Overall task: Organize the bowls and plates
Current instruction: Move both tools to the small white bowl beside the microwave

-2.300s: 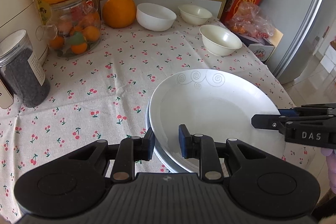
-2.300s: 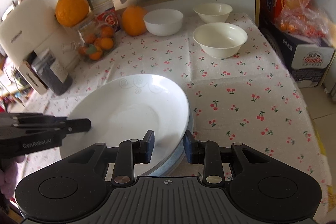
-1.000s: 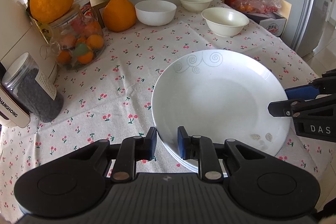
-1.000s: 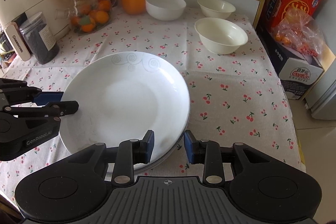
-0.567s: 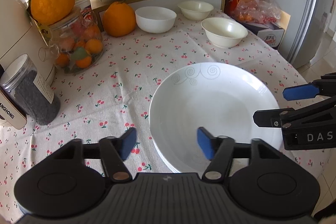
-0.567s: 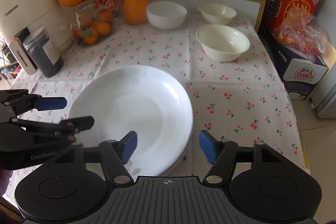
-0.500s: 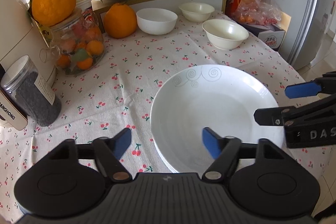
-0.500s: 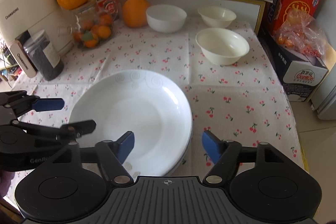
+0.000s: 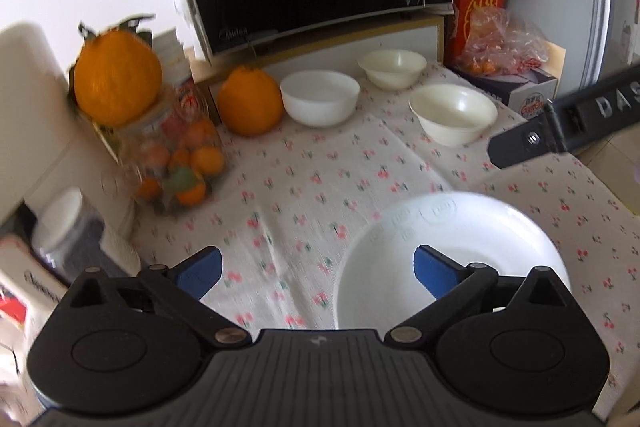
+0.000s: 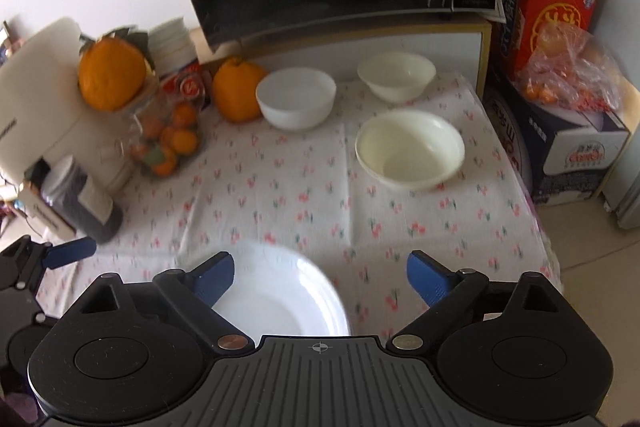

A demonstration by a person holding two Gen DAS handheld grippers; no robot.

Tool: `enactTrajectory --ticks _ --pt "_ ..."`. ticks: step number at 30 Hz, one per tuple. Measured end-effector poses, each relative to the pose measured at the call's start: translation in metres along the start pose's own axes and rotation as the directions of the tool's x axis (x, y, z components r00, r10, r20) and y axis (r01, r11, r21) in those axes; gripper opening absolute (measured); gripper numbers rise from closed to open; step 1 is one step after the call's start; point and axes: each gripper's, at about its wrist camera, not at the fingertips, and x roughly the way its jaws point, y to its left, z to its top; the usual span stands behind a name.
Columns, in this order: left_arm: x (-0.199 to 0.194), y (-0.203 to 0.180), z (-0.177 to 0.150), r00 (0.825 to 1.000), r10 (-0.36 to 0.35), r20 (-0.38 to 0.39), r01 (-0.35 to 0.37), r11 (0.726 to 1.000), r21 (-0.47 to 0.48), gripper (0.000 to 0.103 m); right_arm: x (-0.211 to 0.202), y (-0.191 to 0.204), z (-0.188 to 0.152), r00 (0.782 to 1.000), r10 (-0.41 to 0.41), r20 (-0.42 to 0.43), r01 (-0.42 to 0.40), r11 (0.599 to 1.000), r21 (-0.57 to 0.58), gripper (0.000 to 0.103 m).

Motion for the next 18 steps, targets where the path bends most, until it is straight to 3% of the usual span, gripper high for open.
enactTrajectory --ticks 18 --pt "0.074 0.013 0.082 0.998 0.033 0.054 -0.037 0.996 0.084 0.102 0.089 -0.024 0.113 0.982 0.19 -0.005 -0.187 0.97 0.157 0.096"
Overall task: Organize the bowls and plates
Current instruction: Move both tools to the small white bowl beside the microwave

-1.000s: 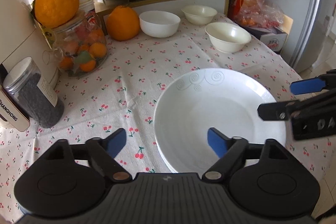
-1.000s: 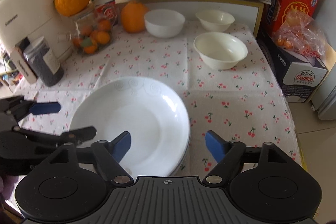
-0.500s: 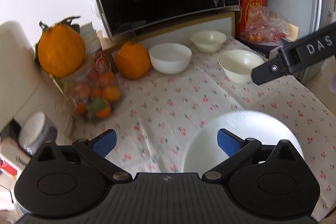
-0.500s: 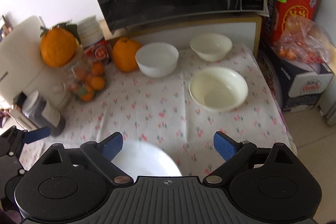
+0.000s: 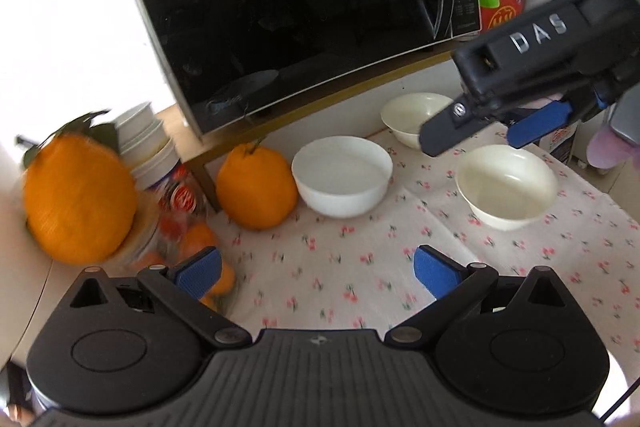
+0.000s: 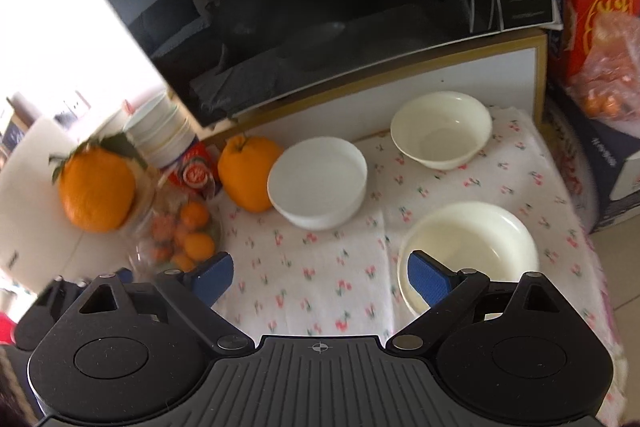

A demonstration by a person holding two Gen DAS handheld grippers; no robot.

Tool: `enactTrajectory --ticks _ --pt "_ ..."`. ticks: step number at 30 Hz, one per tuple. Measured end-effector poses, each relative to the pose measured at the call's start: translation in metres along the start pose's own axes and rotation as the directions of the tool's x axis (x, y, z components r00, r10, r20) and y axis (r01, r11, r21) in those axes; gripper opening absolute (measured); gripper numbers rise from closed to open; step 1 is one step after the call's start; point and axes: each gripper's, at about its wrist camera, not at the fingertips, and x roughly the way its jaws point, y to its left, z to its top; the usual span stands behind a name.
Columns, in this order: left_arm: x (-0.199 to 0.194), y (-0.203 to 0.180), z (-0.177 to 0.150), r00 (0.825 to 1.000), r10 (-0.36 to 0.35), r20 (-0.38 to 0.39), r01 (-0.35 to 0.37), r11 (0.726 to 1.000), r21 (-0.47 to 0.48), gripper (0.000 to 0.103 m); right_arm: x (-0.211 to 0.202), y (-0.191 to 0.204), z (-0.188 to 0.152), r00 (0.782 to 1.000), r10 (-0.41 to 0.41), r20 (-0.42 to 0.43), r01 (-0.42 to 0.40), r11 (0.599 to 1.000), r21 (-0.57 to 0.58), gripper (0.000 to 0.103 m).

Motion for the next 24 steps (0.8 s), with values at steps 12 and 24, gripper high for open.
enactTrajectory --ticks 12,24 --pt "0.096 -0.013 0.009 1.0 -0.013 0.019 0.013 0.999 0.041 0.102 0.08 -0.053 0.042 0.991 0.135 -0.012 -0.133 0.983 0.129 0.096" --pt "0.122 -0.006 -0.005 0.993 -0.083 0.089 0.085 0.996 -0.018 0.101 0.109 -0.064 0.049 0.98 0.2 -0.01 -0.196 0.969 0.153 0.095"
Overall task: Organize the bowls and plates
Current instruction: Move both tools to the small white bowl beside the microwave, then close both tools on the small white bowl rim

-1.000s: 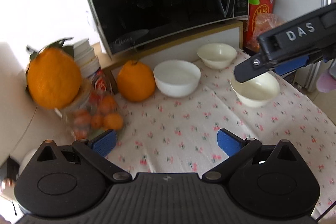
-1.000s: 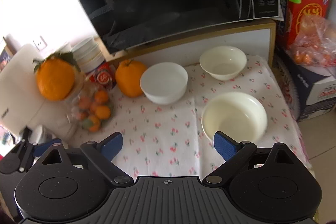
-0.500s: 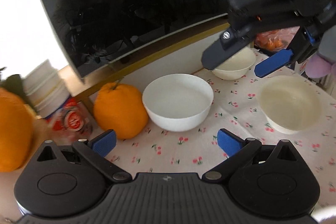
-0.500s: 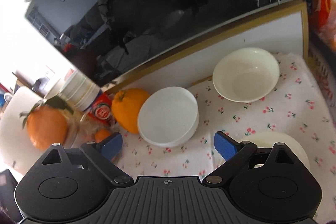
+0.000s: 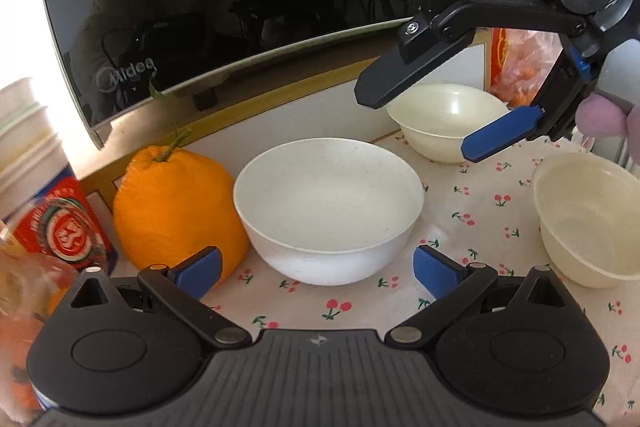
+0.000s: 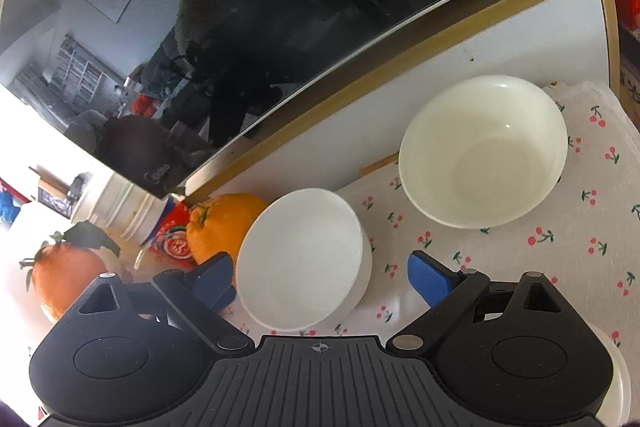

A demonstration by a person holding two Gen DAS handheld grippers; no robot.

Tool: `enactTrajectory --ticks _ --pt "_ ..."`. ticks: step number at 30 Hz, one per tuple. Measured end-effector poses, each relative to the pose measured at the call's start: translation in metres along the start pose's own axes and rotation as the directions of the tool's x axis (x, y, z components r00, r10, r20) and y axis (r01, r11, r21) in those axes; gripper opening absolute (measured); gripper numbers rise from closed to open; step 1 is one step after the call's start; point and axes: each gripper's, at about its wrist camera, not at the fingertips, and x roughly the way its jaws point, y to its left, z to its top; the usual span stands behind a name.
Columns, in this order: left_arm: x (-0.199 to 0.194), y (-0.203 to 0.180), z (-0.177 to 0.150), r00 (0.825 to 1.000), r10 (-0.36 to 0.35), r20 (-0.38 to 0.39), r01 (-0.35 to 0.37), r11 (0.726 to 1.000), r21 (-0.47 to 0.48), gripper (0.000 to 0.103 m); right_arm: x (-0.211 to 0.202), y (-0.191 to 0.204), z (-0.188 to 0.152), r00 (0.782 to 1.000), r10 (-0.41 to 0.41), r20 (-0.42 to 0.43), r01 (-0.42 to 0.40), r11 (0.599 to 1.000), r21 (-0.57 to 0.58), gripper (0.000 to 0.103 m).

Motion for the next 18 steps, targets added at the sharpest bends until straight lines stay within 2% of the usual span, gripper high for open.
enactTrajectory --ticks 4,7,12,18 --pt "0.006 -0.005 -0.002 1.0 -0.013 0.014 0.013 1.0 0.007 0.099 0.004 -0.005 0.001 1.0 -0.018 0.015 0.017 1.0 0.014 0.093" --pt "0.005 -0.008 -0.003 1.0 -0.005 0.022 0.005 1.0 0.023 0.097 0.007 -0.008 0.001 0.999 -0.034 0.021 0.034 0.999 0.019 0.081" --pt "0.005 -0.014 -0.002 1.0 -0.001 0.024 0.0 0.999 0.038 0.095 0.012 -0.01 -0.001 0.998 -0.054 0.027 0.053 0.998 0.025 0.043" --pt "0.005 -0.015 -0.001 1.0 0.01 0.016 -0.011 0.999 0.042 0.09 0.02 -0.007 -0.004 0.998 -0.063 0.019 0.063 0.998 0.017 0.028"
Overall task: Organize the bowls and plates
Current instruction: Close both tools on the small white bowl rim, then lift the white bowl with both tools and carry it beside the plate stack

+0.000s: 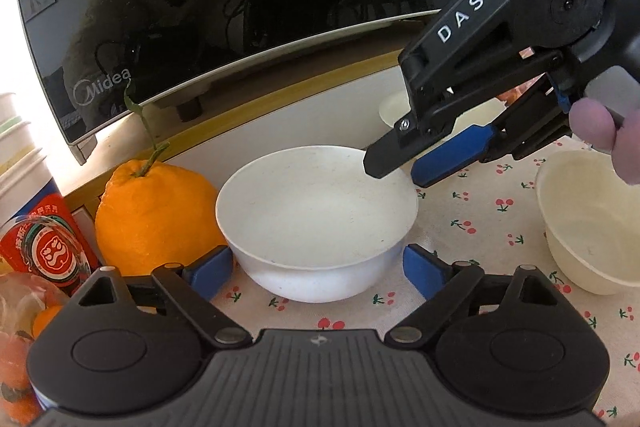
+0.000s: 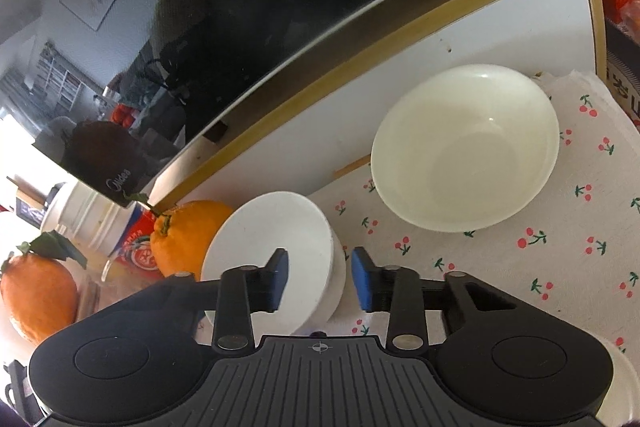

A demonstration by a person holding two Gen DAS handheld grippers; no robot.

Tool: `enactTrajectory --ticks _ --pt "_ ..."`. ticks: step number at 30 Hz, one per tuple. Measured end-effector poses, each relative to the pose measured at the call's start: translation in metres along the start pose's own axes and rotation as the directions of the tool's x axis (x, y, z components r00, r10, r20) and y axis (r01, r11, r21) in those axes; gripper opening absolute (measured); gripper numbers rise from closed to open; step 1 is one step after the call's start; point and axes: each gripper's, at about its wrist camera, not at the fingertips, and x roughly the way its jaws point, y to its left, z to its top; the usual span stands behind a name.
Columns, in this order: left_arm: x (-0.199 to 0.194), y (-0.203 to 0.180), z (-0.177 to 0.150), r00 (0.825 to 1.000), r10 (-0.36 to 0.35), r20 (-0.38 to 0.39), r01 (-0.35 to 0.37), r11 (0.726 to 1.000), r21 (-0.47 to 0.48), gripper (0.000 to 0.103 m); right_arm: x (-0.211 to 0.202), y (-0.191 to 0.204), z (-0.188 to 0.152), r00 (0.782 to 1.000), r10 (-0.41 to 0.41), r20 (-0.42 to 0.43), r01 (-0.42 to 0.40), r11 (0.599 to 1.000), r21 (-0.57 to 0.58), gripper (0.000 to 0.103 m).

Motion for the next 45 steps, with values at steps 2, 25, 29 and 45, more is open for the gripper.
enactTrajectory --ticks 2,25,29,45 --pt "-0.001 -0.001 0.0 1.0 0.003 -0.002 -0.003 1.0 0.009 0.09 0.001 0.001 -0.001 1.0 0.001 0.001 -0.001 1.0 -0.003 0.024" --pt "-0.019 0.006 0.021 1.0 0.015 0.004 -0.015 1.0 0.023 0.089 -0.034 0.029 -0.002 1.0 -0.006 0.031 0.009 0.994 -0.11 0.017" --pt "-0.03 0.003 0.026 1.0 0.013 0.007 -0.013 1.0 0.014 0.089 -0.049 0.036 -0.003 0.999 -0.011 0.03 0.015 0.991 -0.131 0.017" --pt "-0.113 -0.041 0.031 0.998 -0.066 -0.006 0.066 0.998 -0.021 0.089 -0.134 0.051 -0.037 0.995 -0.1 0.0 0.099 0.981 -0.165 0.017"
